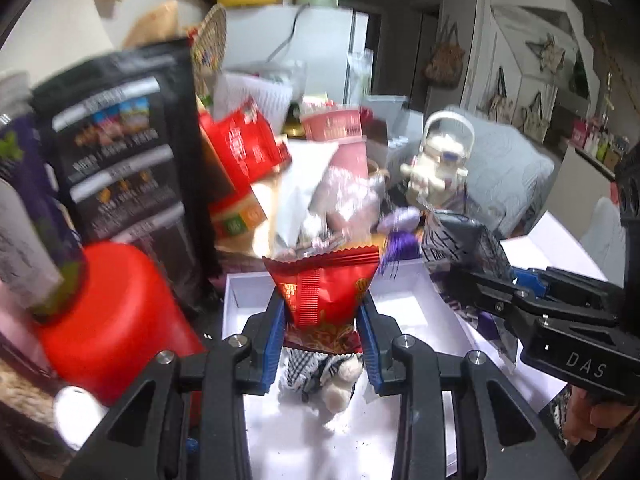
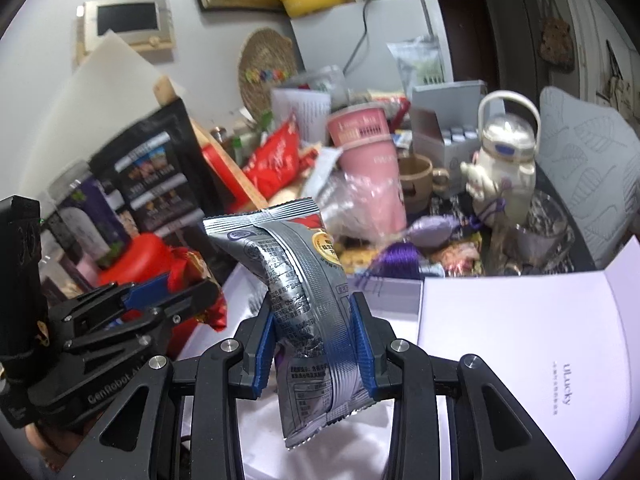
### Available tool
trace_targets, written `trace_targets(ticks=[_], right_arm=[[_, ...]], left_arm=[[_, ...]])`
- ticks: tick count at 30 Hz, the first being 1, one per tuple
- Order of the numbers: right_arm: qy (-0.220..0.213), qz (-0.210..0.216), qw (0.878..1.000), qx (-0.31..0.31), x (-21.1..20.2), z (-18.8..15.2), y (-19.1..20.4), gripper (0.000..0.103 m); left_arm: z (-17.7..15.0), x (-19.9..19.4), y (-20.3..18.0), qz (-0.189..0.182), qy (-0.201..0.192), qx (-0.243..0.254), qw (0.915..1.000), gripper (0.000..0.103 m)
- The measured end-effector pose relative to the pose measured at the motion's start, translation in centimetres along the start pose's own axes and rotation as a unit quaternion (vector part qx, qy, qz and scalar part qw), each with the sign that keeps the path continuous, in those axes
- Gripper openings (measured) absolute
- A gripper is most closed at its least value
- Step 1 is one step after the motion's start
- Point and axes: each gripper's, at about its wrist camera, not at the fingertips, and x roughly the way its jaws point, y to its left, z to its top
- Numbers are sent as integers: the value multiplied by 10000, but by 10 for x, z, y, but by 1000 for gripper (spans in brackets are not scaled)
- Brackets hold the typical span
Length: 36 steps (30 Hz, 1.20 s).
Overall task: Organize soft objects
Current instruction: 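Open the right gripper to drop the silver bag while the left gripper releases the red packet into the box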
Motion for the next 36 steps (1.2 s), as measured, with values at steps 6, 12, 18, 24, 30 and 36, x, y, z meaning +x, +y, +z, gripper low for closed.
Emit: trace_targets(ticks=[6, 12, 18, 24, 30, 36], right_arm=[[450, -81, 9989, 86, 25, -9, -9, 35], [811, -198, 9964, 122, 48, -19, -15, 35], [1039, -362, 9939, 81, 59, -24, -13, 41], [840, -479, 9953, 25, 44, -20, -11, 60], [741, -522, 9957, 172, 27, -19, -14, 64], [510, -607, 9968, 99, -4, -15, -11, 66]], left_arm=[[-7, 18, -1, -128, 377, -118, 9991, 34], [-12, 37, 3, 11, 697, -199, 9974, 34], [-16, 53, 5, 98, 1083, -247, 9938, 34], [-12, 43, 9, 183, 1087, -398, 9931, 39], [-5, 22, 6, 308, 794, -372, 9957, 74], [4, 0, 3, 292, 603, -392, 9970, 74]])
